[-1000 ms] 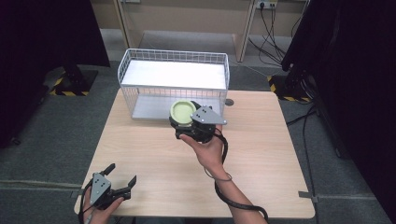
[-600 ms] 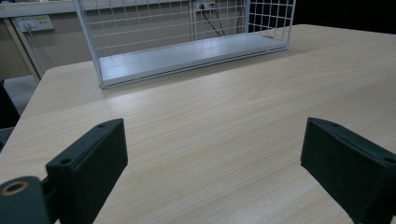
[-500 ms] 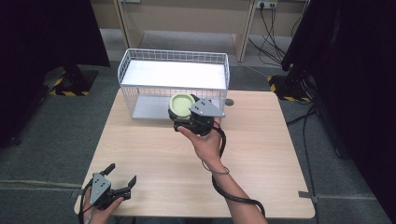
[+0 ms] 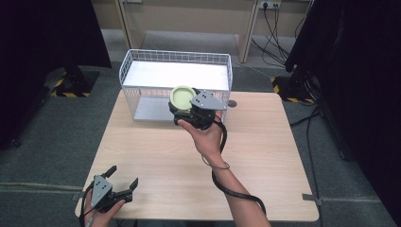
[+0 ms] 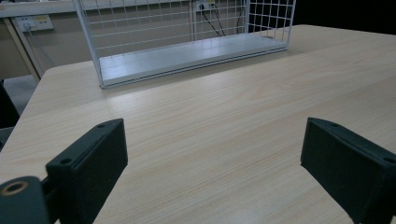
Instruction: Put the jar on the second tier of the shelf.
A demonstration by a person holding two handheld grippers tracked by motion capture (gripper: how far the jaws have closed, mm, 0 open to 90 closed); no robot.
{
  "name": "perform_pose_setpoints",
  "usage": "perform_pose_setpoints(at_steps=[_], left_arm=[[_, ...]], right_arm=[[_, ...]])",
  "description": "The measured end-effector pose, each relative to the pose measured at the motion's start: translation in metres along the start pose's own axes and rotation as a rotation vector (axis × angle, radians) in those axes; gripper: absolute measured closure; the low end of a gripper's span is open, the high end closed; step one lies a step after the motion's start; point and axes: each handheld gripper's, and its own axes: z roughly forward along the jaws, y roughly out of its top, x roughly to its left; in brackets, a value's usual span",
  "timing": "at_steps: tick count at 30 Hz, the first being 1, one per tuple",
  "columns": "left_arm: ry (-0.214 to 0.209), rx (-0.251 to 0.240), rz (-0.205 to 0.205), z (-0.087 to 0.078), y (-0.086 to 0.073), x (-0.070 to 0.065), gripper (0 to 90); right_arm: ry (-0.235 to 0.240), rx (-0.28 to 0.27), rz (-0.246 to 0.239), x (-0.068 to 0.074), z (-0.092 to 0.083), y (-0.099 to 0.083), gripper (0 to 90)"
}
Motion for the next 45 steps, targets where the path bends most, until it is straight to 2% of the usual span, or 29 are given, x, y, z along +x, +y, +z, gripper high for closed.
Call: perform_pose_setpoints(at_steps=[10,45], left_arm=[[0.001,0.001,0.002,0.0,0.0,0.0,6.9],[-0.003,0.0,-0.007,0.0,0.0,0.001,6.9]], right_arm=[[-0.023,-0.01,0.01,-0.007,0.008,0.01,11.4],[-0.087,0.004,0.048,-0.026,0.048,0.037,11.4]])
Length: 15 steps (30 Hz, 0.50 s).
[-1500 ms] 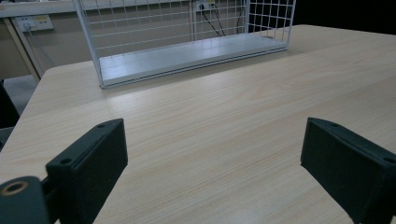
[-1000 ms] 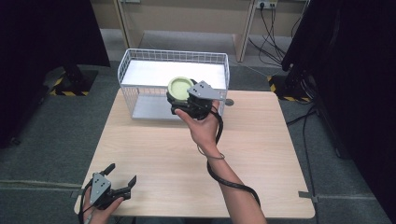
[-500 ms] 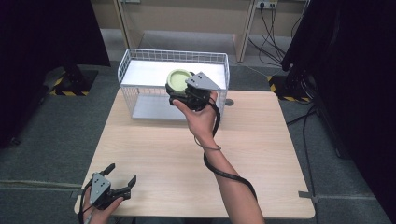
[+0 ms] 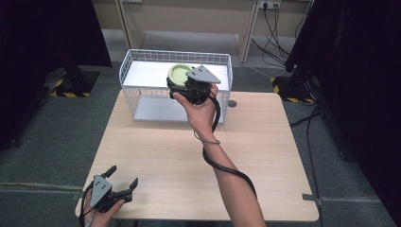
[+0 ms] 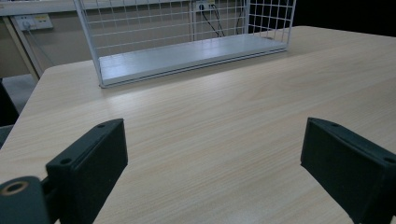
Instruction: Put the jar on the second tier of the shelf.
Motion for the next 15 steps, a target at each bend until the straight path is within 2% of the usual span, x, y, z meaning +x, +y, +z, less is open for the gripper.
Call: perform_pose_setpoints(at_steps=[15], left_arm=[[-0.002,-0.003,-0.006,0.0,0.0,0.0,6.9]], right_arm=[[-0.021,0.015,0.02,-0.004,0.019,0.007,11.4]])
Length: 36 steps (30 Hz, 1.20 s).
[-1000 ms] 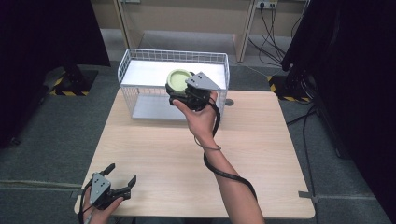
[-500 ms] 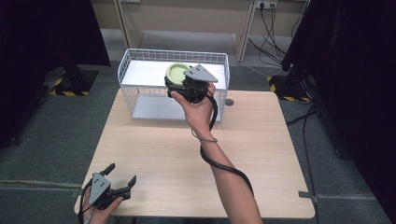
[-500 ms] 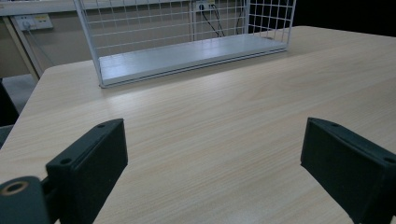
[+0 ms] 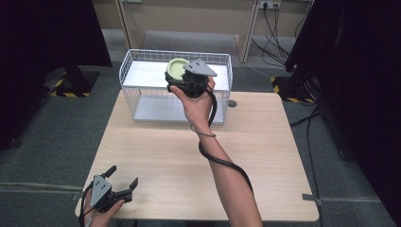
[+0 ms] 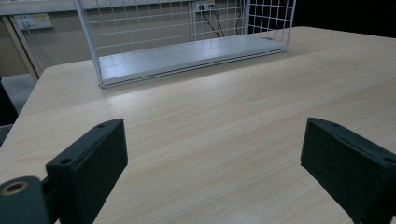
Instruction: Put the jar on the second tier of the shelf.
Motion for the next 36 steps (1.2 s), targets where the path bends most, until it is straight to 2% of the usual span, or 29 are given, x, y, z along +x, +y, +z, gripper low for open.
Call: perform_pose_setpoints(at_steps=[18,36], left_arm=[[-0.002,0.0,-0.002,0.0,0.0,0.0,7.0],[-0.004,0.001,-0.005,0.0,0.0,0.001,7.0]], right_arm=[[-0.028,0.022,0.014,-0.007,0.017,0.006,11.4],[-0.069,0.054,0.047,-0.022,0.042,0.009,11.4]])
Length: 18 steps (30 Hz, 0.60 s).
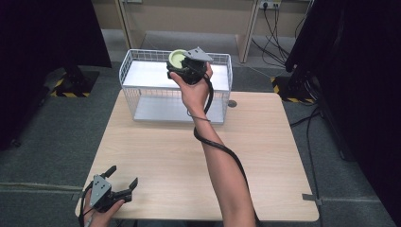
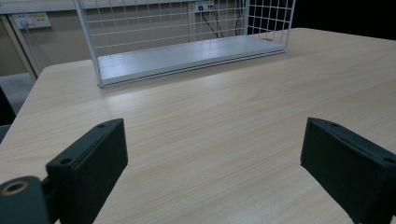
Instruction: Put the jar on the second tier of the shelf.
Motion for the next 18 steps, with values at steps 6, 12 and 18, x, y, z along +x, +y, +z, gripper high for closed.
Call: perform_pose_setpoints(at_steps=[6,12,18], left_arm=[[-0.001,0.0,0.002,0.0,0.0,0.0,7.0],[-0.002,0.0,0.0,0.0,0.0,0.0,7.0],[-0.002,-0.002,-0.001,0.0,0.0,0.0,7.0]], right_arm=[[-0.015,0.016,0.014,-0.006,0.008,-0.002,11.4],[-0.03,0.034,0.028,-0.013,0.016,-0.004,11.4],[-0.044,0.059,0.036,-0.018,0.025,-0.01,11.4]])
